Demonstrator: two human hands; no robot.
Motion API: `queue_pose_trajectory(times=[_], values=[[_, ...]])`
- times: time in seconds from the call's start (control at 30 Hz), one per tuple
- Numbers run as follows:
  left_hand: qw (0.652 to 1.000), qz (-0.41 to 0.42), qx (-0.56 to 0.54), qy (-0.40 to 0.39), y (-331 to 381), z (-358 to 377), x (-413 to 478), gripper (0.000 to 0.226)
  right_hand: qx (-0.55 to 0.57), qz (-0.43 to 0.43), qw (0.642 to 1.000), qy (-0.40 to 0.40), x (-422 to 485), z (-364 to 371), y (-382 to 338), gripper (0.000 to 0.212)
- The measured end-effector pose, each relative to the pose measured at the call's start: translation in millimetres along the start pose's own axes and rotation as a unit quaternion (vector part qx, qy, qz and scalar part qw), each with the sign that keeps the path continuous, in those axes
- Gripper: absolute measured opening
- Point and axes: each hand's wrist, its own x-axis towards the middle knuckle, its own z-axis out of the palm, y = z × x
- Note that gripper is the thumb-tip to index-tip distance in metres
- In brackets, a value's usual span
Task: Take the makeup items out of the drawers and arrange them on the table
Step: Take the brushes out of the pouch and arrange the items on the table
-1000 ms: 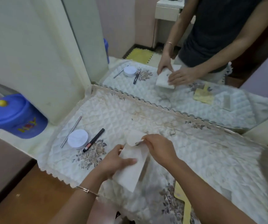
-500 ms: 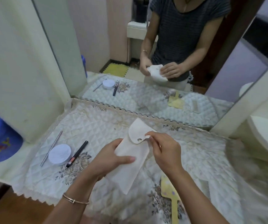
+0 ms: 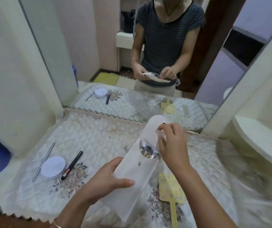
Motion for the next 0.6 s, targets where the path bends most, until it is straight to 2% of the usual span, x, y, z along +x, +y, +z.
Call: queue_pose_trajectory(times=[0.07, 0.13, 0.23, 0.43, 0.6], values=[[1.000, -0.002, -0.013, 0.005, -3.2, 0.2, -0.4, 0.046, 0.142, 0.055, 0.987, -0.057, -4.2, -4.8, -2.9, 0.017], [1.000, -0.002, -0.019, 0.009, -5.0, -0.2, -1.4, 0.047, 0.232, 0.094, 0.962, -0.110, -9.2, -9.1, -6.3, 0.019], [1.000, -0.003, -0.015, 0.016, -7.9, -0.5, -2.3, 0.049, 0.226, 0.095, 0.951, -0.190, -15.9, -6.3, -6.5, 0.015], [0.999, -0.015, -0.009, 0.029, -14.9, -3.8, -3.6, 0.048, 0.241, 0.132, 0.915, -0.294, -14.8, 5.0, -3.3, 0.026], [0.998, -0.041, -0.027, 0.037, -28.1, -5.6, -5.9, 0.050, 0.280, 0.126, 0.893, -0.330, -17.0, 13.8, 1.5, 0.027]])
